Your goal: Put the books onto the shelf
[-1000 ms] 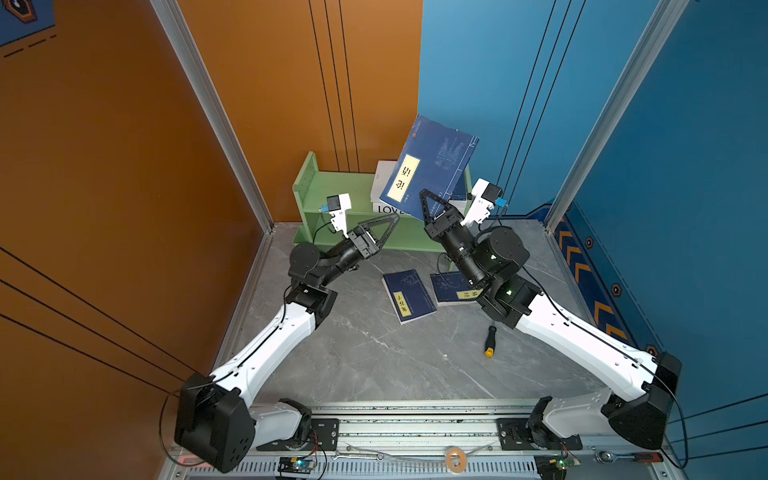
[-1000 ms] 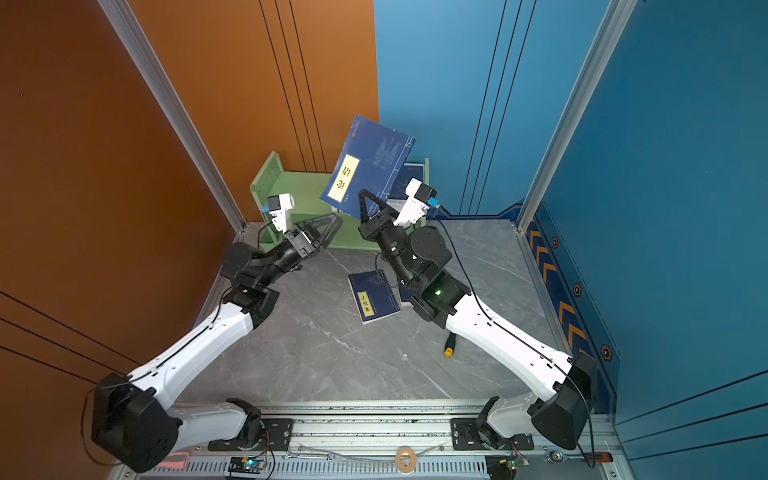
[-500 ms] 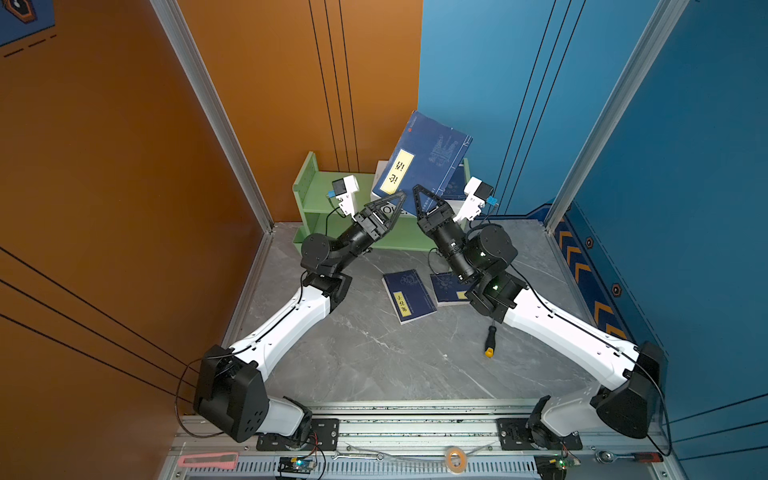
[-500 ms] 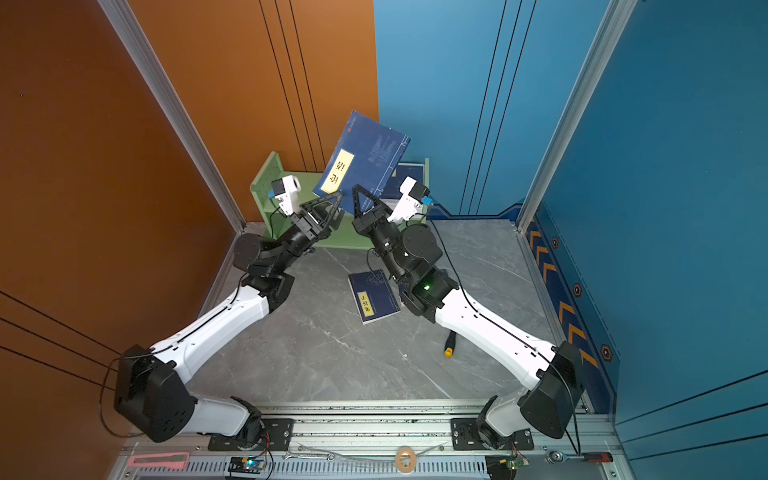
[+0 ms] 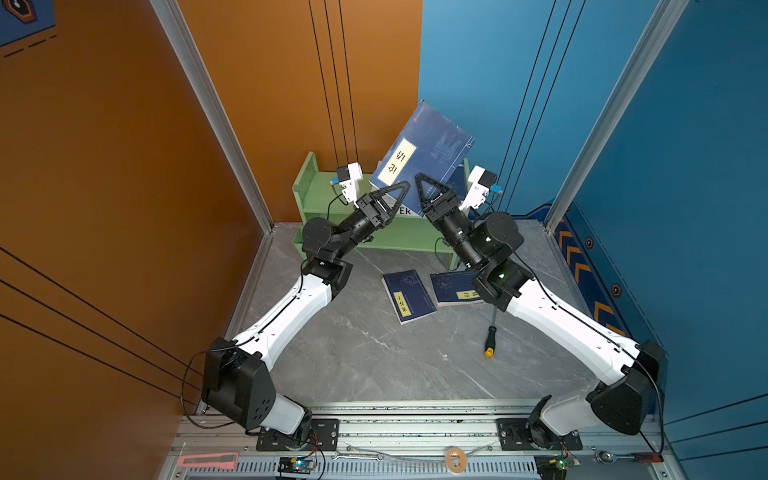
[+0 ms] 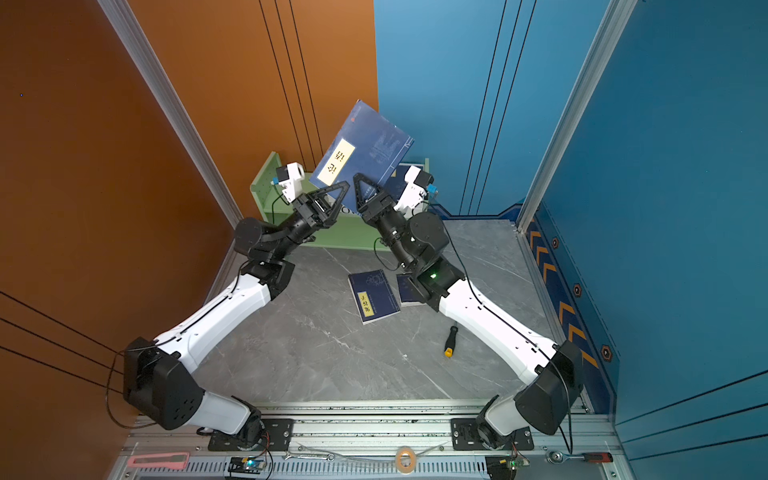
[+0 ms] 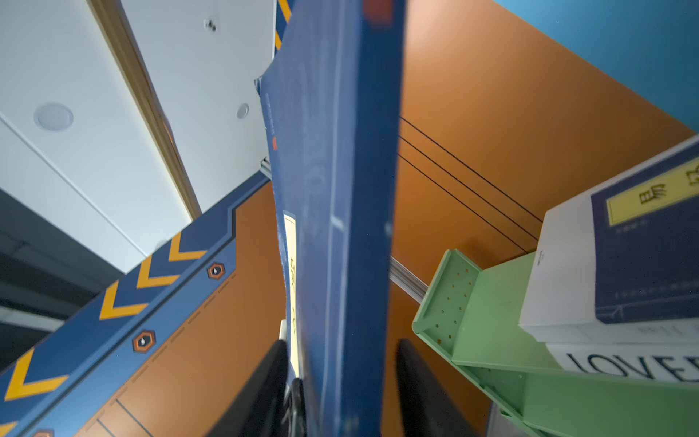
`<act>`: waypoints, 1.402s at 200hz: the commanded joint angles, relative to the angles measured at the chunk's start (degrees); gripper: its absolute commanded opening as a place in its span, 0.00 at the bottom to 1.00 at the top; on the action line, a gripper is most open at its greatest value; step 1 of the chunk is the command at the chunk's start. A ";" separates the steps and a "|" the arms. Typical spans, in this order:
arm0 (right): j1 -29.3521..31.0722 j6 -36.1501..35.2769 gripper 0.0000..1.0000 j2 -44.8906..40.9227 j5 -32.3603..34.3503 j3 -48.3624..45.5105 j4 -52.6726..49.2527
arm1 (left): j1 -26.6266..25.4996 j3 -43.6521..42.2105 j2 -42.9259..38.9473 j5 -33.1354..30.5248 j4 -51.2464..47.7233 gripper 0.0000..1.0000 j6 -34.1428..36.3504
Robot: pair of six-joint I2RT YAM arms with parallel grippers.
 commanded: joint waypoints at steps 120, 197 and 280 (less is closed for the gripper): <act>-27.73 -3.37 0.87 -8.95 -49.81 4.02 -29.59 | 10.33 7.17 -1.84 25.30 -14.48 0.00 -4.77; -27.61 0.42 0.66 -5.10 -53.43 5.61 -25.61 | 6.85 10.16 0.84 31.67 -14.41 0.00 -6.46; -27.50 4.12 0.21 -4.95 -53.42 4.27 -21.71 | 6.32 13.56 4.20 31.52 -14.44 0.09 -6.36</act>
